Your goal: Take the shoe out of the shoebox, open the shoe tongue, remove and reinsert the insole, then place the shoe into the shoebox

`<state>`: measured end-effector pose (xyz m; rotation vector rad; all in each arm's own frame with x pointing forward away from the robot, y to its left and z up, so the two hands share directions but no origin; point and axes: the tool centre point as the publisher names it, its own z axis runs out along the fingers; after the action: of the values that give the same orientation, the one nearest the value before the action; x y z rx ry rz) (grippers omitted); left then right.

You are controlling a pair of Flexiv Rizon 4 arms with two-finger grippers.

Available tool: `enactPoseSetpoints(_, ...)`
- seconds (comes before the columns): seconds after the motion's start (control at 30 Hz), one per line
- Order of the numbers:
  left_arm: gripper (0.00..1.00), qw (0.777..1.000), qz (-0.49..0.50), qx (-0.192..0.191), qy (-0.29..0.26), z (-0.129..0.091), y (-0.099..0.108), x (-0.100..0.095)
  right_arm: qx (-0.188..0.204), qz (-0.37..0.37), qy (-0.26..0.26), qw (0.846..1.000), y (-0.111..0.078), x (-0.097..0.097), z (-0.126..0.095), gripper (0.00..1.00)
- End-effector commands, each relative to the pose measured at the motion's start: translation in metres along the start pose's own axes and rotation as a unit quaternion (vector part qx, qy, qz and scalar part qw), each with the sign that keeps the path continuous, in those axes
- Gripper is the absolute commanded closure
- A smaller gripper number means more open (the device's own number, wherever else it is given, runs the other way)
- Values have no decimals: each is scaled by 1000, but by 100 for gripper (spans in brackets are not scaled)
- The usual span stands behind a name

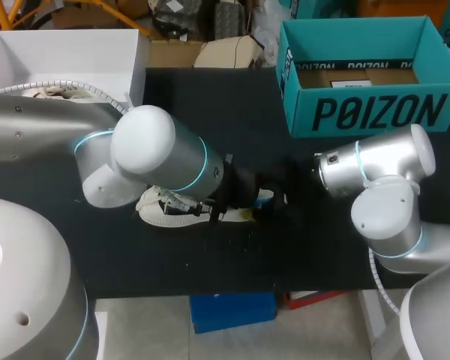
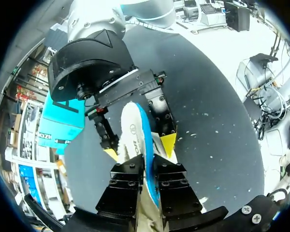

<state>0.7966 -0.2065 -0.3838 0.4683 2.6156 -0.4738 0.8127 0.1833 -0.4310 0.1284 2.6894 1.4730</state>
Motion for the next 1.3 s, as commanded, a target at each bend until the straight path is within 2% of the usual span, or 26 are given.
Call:
enactPoseSetpoints(0.03,100,1000,-1,-4,2,10,-3,-1,1,1,-1,1000,-2,-1,3,100)
enactPoseSetpoints(0.17,100,1000,-9,-14,6,8,-5,0,1,1,-1,1000,-2,-1,3,100)
enactPoseSetpoints(0.33,100,1000,9,-9,0,-17,-14,7,1,1,-1,1000,-2,-1,3,100)
enactPoseSetpoints(0.5,100,999,16,32,-2,-49,-25,17,1,1,-1,1000,-2,-1,3,100)
enactPoseSetpoints(0.67,100,995,15,94,-8,-82,-43,13,1,1,-1,1000,-2,-1,3,100)
enactPoseSetpoints(0.77,100,993,17,119,-15,-103,-57,10,1,1,-1,1000,-2,-1,3,100)
enactPoseSetpoints(0.87,100,992,19,124,-14,-119,-71,8,1,1,-1,1000,-2,-1,3,100)
enactPoseSetpoints(0.93,100,994,21,109,-10,-127,-79,9,1,1,-1,1000,-2,-1,3,100)
enactPoseSetpoints(1.03,100,992,19,124,-13,-135,-82,11,1,1,-1,1000,-2,-1,3,100)
enactPoseSetpoints(1.17,100,983,15,182,-23,-148,-89,5,1,1,-1,1000,-2,-1,3,100)
enactPoseSetpoints(1.3,100,958,16,284,-29,-157,-97,-4,1,1,-1,1000,-2,-1,3,100)
